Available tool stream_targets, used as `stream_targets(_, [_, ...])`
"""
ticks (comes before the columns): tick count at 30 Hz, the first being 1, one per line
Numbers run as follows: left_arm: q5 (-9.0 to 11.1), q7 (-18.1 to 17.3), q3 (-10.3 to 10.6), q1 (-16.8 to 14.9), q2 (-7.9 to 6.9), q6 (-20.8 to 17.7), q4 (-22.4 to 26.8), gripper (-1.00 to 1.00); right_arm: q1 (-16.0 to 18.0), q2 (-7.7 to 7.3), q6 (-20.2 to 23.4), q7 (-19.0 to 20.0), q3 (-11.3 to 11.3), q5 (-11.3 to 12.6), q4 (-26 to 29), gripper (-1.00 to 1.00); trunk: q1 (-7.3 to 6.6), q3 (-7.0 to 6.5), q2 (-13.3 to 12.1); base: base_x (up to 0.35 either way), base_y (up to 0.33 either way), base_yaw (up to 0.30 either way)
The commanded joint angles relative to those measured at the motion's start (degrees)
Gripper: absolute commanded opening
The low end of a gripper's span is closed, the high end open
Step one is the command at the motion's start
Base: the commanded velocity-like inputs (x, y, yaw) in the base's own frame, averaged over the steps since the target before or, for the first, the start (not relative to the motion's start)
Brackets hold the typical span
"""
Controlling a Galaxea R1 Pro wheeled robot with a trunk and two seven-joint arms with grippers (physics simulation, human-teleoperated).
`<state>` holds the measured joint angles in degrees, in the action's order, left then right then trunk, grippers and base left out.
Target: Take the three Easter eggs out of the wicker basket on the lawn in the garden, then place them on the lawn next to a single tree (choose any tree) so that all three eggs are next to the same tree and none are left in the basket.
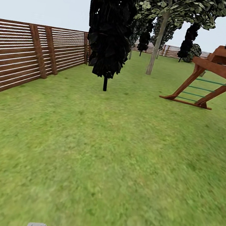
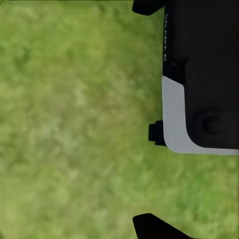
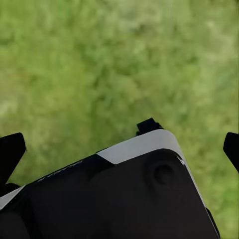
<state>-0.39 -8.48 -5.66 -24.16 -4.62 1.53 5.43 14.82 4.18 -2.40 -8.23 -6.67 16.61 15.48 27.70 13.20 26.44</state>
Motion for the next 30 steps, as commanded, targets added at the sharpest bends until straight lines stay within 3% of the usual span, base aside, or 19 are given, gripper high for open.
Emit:
stream_targets(1, [0.0,-0.3,-0.4,-0.1,0.01,0.1,-0.1,1.0,0.0,0.04,-0.2,0.0,-0.2,0.4,0.0,1.0,0.06,0.09,0.1,0.33,0.0,0.0])
stream_targets(30, [-0.1,-0.2,-0.3,-0.1,0.32,0.1,-0.1,1.0,0.1,-0.04,-0.2,-0.2,0.0,-0.5,0.1,1.0,0.06,0.09,0.1,0.315,0.0,0.0])
